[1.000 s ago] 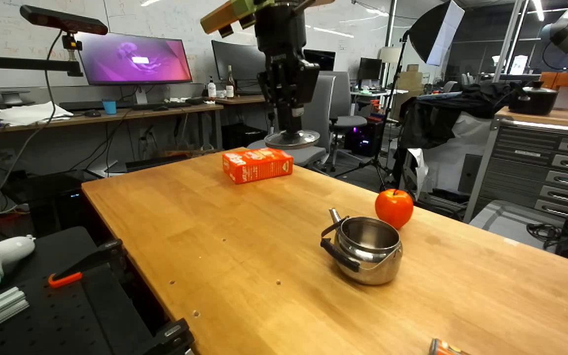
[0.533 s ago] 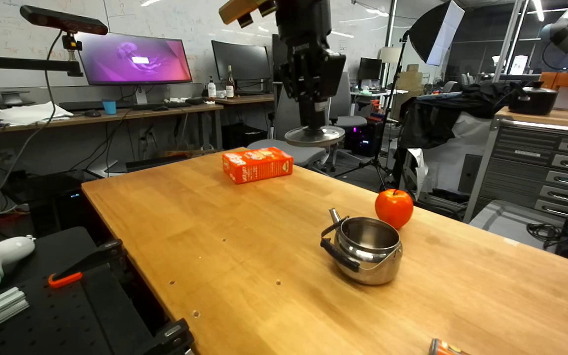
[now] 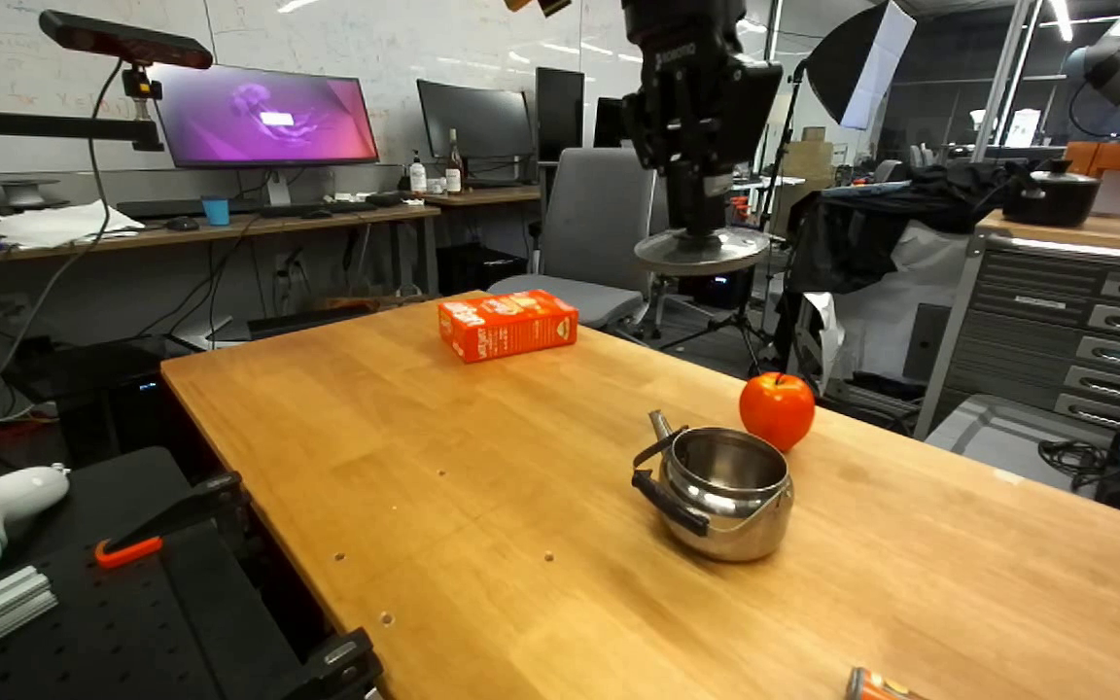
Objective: Put the kettle lid on the kettle.
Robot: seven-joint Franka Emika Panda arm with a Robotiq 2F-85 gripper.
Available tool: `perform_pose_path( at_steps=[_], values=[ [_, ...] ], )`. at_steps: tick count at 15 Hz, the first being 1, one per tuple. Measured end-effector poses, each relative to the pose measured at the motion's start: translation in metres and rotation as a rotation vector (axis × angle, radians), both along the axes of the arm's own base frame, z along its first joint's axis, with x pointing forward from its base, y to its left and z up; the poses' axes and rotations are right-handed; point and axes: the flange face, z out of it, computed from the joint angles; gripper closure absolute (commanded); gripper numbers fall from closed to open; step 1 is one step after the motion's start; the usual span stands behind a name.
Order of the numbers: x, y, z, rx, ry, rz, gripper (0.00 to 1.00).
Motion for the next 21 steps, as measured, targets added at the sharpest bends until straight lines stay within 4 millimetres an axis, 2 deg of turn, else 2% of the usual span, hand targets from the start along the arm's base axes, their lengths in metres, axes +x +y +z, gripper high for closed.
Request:
perform_pose_path(
  at_steps=[3, 7, 21],
  values=[
    [0.005, -0.018, -0.001, 0.010, 0.000, -0.026, 0.93],
    [0.016, -0.035, -0.012, 0.024, 0.012, -0.039, 0.93],
    [0.052, -0.050, -0.078, 0.041, 0.042, -0.037, 0.93]
  ],
)
